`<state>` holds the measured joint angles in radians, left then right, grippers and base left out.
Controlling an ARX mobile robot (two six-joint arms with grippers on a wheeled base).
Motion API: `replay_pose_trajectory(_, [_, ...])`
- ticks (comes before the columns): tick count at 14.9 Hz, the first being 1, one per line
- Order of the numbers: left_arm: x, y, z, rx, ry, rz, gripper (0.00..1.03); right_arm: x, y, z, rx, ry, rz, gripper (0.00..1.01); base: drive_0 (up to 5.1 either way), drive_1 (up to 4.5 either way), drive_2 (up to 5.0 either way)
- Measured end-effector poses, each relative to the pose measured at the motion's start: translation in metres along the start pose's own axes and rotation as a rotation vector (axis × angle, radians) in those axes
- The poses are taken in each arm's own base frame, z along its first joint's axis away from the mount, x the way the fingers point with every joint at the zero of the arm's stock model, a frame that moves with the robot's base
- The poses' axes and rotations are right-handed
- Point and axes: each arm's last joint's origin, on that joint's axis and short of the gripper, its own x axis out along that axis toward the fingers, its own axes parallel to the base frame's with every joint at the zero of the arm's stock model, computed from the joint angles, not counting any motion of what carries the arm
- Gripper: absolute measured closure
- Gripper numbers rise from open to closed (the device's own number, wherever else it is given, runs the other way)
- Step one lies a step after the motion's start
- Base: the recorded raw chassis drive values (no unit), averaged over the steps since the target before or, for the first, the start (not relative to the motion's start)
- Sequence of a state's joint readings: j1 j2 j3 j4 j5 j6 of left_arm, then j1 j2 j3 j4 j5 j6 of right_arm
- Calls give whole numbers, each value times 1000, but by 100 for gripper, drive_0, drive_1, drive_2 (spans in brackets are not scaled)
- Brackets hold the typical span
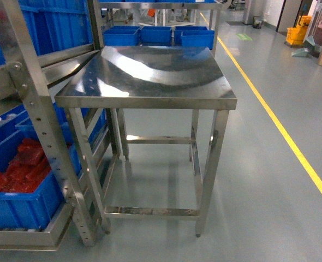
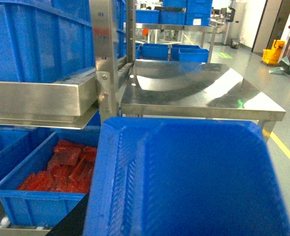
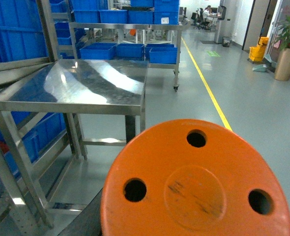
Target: Sort blue parts and orange caps into right shelf containers
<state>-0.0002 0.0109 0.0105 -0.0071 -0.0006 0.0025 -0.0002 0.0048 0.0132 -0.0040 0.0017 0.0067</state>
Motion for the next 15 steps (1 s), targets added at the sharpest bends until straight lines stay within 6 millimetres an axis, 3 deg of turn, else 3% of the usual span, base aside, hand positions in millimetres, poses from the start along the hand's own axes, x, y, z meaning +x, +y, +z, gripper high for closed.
replay_pose_trajectory(15, [0,0,0,0,0,0,60,0,0,0,0,3,0,57,-494,246,246])
